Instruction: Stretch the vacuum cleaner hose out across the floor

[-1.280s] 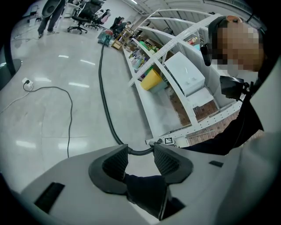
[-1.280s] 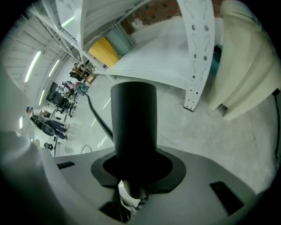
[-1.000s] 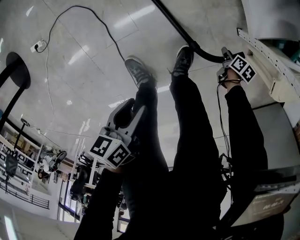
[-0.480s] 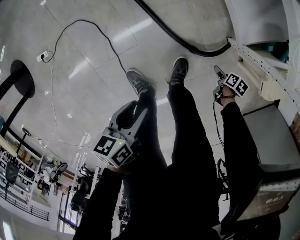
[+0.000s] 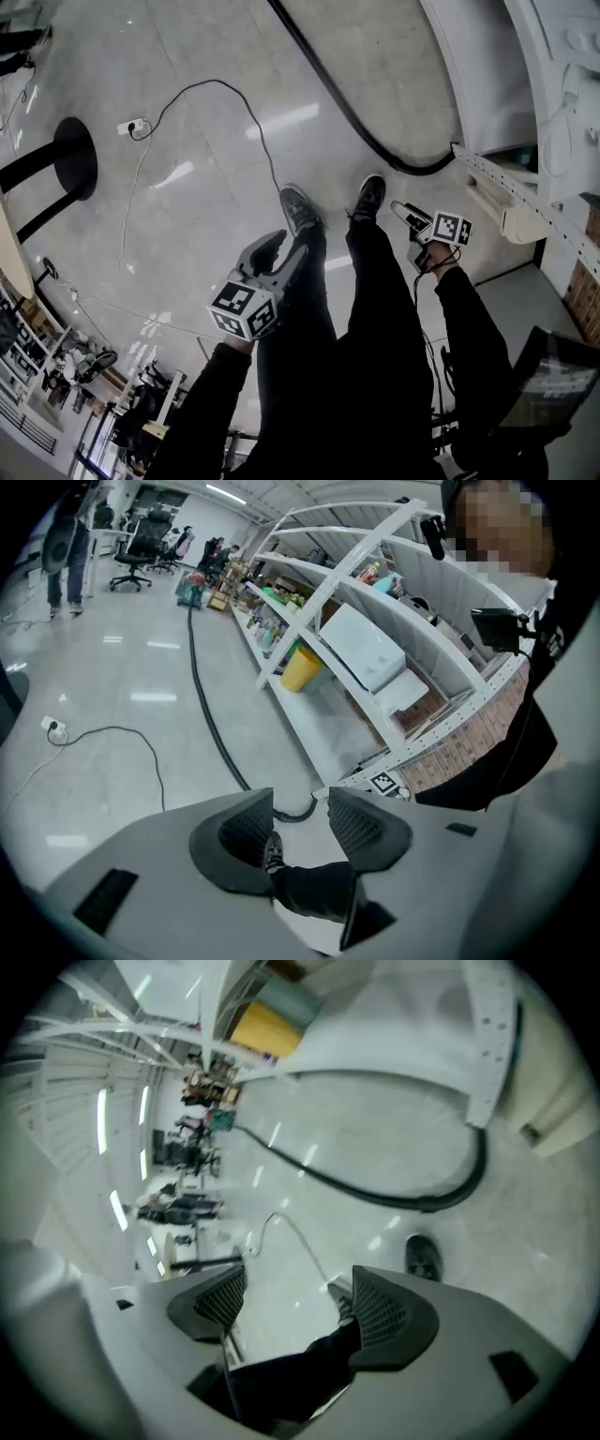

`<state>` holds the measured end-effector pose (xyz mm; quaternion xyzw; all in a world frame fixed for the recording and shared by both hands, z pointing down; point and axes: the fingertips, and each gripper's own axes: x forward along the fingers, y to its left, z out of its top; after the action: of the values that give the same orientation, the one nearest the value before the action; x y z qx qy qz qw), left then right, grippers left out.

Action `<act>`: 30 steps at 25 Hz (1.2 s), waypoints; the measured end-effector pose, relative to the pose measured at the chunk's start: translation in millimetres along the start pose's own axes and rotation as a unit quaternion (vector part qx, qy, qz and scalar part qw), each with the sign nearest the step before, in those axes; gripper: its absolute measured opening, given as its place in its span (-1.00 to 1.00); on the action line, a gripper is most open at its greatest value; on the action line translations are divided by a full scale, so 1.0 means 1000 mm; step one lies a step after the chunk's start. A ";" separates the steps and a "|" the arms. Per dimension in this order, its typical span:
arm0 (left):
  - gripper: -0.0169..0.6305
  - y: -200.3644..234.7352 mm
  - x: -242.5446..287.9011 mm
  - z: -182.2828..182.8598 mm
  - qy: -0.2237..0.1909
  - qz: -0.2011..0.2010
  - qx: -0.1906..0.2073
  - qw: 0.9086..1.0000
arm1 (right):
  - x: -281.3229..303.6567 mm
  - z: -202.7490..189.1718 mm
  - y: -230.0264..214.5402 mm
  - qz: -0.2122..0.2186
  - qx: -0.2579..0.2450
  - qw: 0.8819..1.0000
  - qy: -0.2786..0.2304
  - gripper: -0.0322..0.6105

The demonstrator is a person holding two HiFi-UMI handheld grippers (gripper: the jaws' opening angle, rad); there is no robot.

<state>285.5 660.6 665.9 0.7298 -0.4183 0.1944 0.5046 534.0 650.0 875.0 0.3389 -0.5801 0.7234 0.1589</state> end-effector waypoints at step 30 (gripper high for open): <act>-0.46 -0.072 -0.280 0.157 -0.206 0.032 0.160 0.965 | -0.227 -0.049 0.604 -0.034 -0.711 0.662 -0.233 -0.86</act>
<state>160.8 645.9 362.4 0.8116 -0.4997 0.1202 0.2778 305.8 566.1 275.4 0.3001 -0.9242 -0.0184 0.2357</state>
